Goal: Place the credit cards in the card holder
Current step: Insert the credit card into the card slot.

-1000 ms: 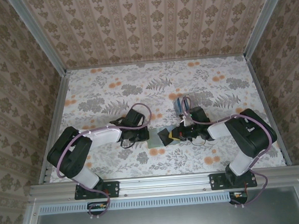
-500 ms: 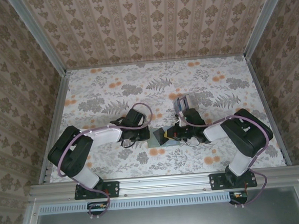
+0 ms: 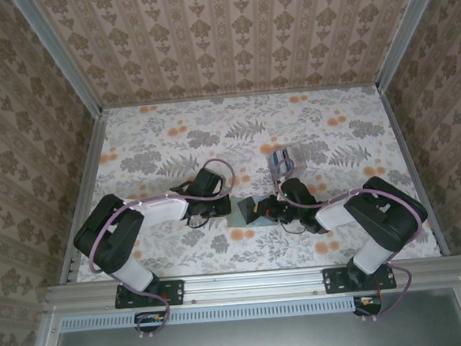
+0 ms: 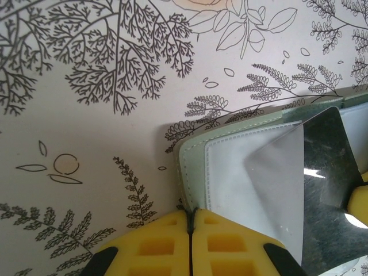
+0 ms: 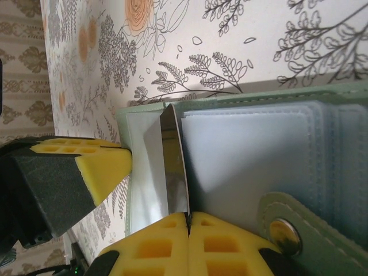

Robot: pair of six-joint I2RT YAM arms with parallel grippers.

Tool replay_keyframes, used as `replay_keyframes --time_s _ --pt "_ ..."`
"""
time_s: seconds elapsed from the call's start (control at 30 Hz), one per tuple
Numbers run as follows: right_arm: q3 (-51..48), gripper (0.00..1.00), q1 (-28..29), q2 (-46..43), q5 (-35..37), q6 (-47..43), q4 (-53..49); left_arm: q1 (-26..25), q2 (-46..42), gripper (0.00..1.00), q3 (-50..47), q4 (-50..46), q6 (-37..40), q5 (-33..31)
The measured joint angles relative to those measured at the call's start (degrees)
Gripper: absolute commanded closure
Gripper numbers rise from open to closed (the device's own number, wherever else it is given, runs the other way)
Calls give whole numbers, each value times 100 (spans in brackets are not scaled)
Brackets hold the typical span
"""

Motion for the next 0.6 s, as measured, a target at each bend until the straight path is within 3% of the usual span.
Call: replay_keyframes --time_s 0.6 --pt "-116 100 426 -264 1075 236 37 33 52 94 -107 382 -133 101"
